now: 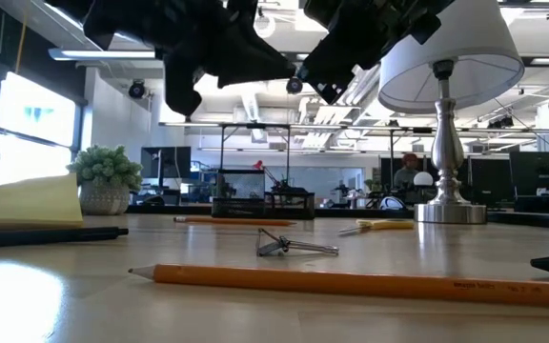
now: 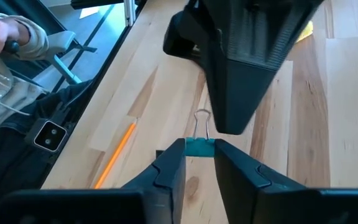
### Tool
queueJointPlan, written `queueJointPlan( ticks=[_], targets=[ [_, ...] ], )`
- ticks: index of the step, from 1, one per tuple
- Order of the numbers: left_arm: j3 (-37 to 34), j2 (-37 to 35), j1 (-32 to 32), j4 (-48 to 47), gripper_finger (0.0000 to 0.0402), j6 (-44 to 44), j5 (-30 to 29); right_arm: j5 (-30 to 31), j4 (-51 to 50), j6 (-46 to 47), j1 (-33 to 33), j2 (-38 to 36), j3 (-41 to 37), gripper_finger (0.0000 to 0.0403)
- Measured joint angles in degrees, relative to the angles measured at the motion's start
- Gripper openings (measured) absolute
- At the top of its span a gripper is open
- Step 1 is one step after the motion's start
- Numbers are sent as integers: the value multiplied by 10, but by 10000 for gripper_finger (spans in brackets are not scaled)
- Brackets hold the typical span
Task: Pick and place office supplies into organizer
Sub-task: Put the blue binder clip into the bottom left slot of the desk organizer
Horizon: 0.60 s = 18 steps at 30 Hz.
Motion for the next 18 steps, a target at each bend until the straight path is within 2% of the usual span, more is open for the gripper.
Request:
queueJointPlan(
  ticks=[4,7,15,18],
  targets=[
    [0,0,0,7,1,-1,8,26,0,-1,0,0,0,87],
    [0,0,0,-6,2,0,5,39,0,-1,0,0,0,75],
    [-1,-14,0,-91,1,-3,-89,43,-53,-4,0,0,0,21],
    [-1,-29,0,-142,1,-69,-90,68,-88,-21,5,0,0,24]
  ],
)
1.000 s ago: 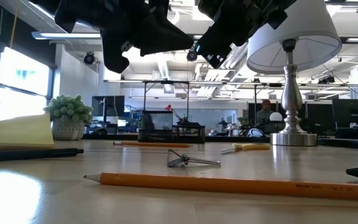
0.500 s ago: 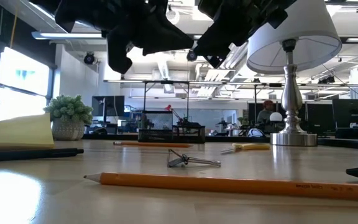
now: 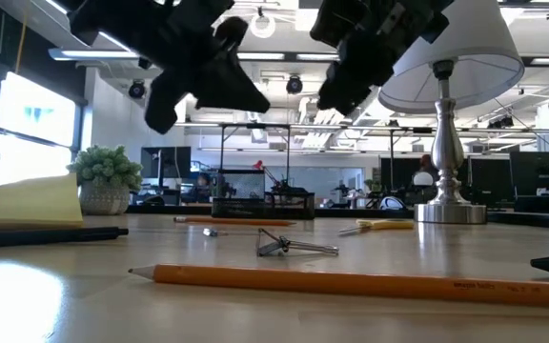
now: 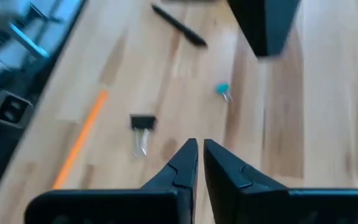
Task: Pick and place office supplies into organizer
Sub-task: Put the blue binder clip into the bottom left slot of the desk organizer
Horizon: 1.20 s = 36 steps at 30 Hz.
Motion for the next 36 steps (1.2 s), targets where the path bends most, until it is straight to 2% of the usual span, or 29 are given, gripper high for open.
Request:
queueJointPlan(
  ticks=[5,8,12,18,25,32,36],
  targets=[
    [0,-19,0,-32,25,-172,8,43,15,-26,20,0,-13,59],
    [0,-18,0,-46,59,-303,34,48,72,-28,28,0,-47,88],
    [0,-13,0,-77,111,-492,42,100,169,-28,28,0,-107,119],
    [0,-6,0,-194,171,-627,76,144,299,-28,25,0,-188,137],
    [0,37,-6,-176,201,-652,73,170,380,-53,26,0,-238,125],
    [0,82,-9,-153,193,-681,111,201,426,-86,26,0,-254,104],
    [0,91,-16,-151,186,-689,103,202,423,-94,26,0,-259,92]
  ],
)
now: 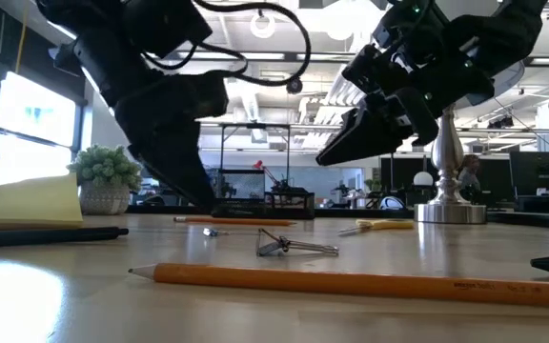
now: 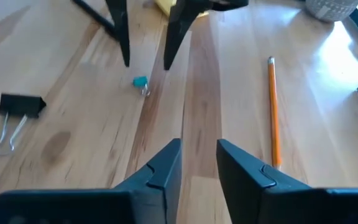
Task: Pick and place office supplies into organizer
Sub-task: Put the blue binder clip into the bottom left slot of the desk organizer
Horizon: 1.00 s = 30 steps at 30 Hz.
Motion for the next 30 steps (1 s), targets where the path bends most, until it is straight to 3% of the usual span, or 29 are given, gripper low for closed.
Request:
queueJointPlan(
  ticks=[18,30],
  targets=[
    [0,53,-49,49,169,-2,-106,0,-18,-24,-1,0,0,73],
    [2,76,-48,50,147,-21,-113,0,-23,-22,-1,0,0,73]
  ],
)
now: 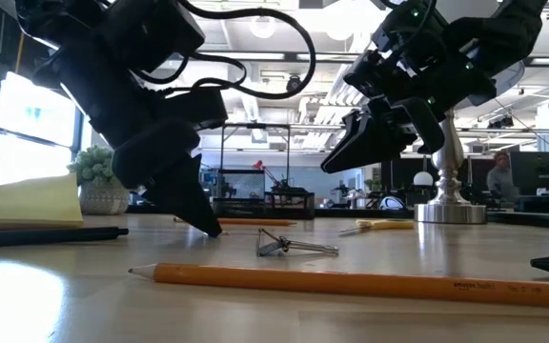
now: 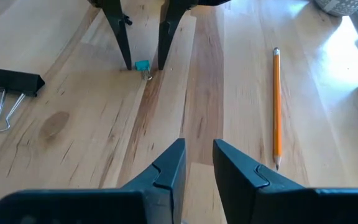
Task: Pick and place office supplies into organizer
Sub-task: Put the blue binder clip into the bottom left slot of the desk organizer
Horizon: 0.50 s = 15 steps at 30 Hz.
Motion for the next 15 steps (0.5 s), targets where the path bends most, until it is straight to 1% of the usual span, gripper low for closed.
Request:
queueJointPlan(
  ticks=[7,15],
  targets=[
    [0,1,0,-1,119,-1,3,0,0,-1,0,0,0,73],
    [0,2,0,-2,65,3,5,0,0,-2,0,0,0,73]
  ],
)
